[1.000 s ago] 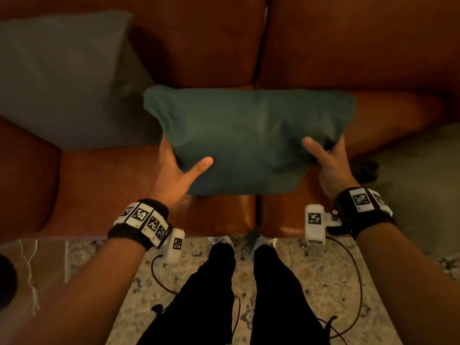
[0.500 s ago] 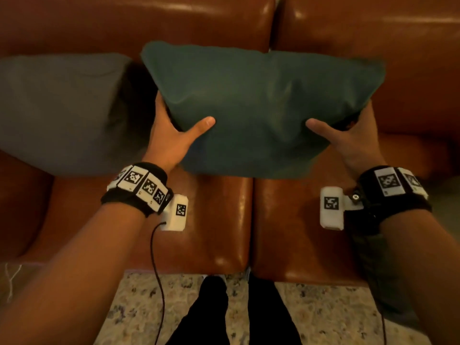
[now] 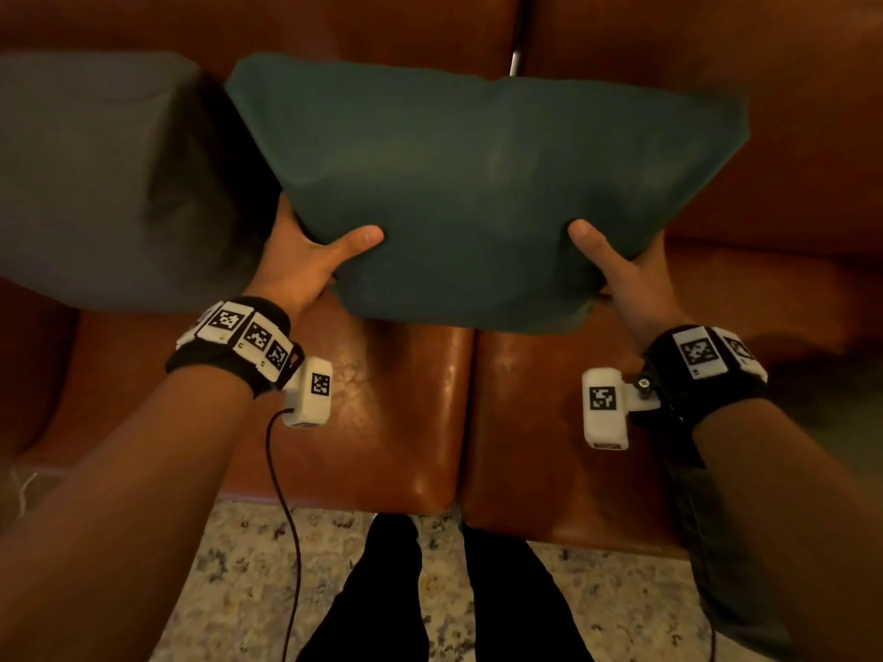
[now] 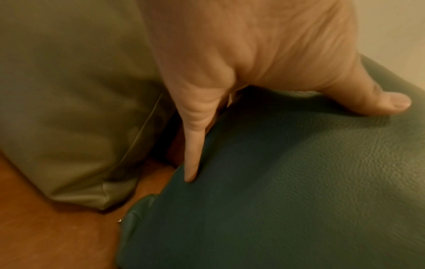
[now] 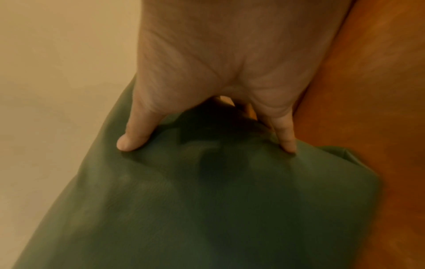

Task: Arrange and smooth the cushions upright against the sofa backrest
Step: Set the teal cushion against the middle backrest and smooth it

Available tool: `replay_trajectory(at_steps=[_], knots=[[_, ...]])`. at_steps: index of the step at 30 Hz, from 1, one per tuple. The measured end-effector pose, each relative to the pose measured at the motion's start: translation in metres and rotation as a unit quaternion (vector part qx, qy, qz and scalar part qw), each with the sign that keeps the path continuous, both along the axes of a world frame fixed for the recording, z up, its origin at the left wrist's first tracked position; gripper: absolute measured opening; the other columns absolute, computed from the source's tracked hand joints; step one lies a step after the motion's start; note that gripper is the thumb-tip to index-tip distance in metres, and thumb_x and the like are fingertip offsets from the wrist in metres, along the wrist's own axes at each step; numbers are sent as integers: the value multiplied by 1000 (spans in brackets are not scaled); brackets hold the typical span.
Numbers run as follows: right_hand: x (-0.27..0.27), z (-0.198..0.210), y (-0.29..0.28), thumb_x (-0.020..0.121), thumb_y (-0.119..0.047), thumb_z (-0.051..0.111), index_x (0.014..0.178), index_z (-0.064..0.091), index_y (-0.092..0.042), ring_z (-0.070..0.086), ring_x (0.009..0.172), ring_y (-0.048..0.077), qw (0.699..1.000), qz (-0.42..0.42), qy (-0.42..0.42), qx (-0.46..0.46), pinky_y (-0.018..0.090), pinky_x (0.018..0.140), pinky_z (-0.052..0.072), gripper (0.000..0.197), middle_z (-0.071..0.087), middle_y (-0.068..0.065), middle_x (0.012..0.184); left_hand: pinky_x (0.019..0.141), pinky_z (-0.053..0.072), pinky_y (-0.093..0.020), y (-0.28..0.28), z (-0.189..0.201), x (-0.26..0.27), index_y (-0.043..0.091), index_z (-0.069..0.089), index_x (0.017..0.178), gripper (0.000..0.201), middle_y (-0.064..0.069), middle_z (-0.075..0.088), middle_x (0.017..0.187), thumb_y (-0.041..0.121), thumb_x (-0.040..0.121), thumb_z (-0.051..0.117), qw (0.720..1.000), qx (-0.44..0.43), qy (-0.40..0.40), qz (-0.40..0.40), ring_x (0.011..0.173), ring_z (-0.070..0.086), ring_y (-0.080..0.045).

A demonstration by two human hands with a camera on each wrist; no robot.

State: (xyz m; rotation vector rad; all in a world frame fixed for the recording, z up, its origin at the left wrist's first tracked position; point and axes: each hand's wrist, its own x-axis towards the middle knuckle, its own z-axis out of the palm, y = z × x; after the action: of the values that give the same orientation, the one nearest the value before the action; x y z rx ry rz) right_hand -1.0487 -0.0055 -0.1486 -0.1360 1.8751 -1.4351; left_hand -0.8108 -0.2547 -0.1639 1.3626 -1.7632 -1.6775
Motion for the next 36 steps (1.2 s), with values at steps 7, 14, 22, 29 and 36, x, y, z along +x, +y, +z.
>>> replay_trajectory(at_steps=[7, 14, 22, 29, 36], knots=[[-3, -4, 0, 54, -69, 91, 165, -3, -28, 29, 154, 18, 994, -45, 73, 71, 49, 124, 31, 151, 21, -6, 170, 121, 39, -43, 18, 0, 2, 20, 12, 164, 133, 4, 36, 163, 61, 65, 91, 990, -131, -42, 29, 148, 39, -8], [16, 20, -25, 89, -46, 69, 160, 28, -5, 14, 155, 45, 768, 77, 612, 171, 62, 126, 8, 92, 18, 29, 166, 128, 16, -55, 20, 58, -27, -6, 32, 156, 72, -26, 28, 164, 41, 105, 55, 775, -578, -120, -226, 154, 24, -40], [-29, 39, -105, 101, -68, 11, 158, 40, -24, 25, 156, 29, 742, 262, 564, 250, 51, 128, 11, 78, 35, 2, 166, 129, 16, -44, -45, 77, -96, 20, 25, 163, 82, -6, 27, 170, 73, 101, 17, 713, -502, -280, -401, 157, 24, -24], [-87, 43, -38, 101, -68, 6, 160, 34, -20, 12, 160, 28, 746, 220, 533, 332, 60, 127, 3, 81, 22, 4, 171, 129, 11, -48, -93, 90, -26, 7, 26, 162, 100, -15, 29, 167, 79, 95, 7, 729, -473, -394, -299, 156, 24, -29], [0, 7, -52, 107, -57, 33, 164, 26, -18, 17, 159, 32, 616, 309, 698, 193, 56, 128, 9, 69, 21, 9, 171, 130, 10, -50, 5, 54, -46, 11, 17, 165, 85, -12, 14, 172, 67, 103, 31, 624, -611, -263, -410, 160, 10, -32]])
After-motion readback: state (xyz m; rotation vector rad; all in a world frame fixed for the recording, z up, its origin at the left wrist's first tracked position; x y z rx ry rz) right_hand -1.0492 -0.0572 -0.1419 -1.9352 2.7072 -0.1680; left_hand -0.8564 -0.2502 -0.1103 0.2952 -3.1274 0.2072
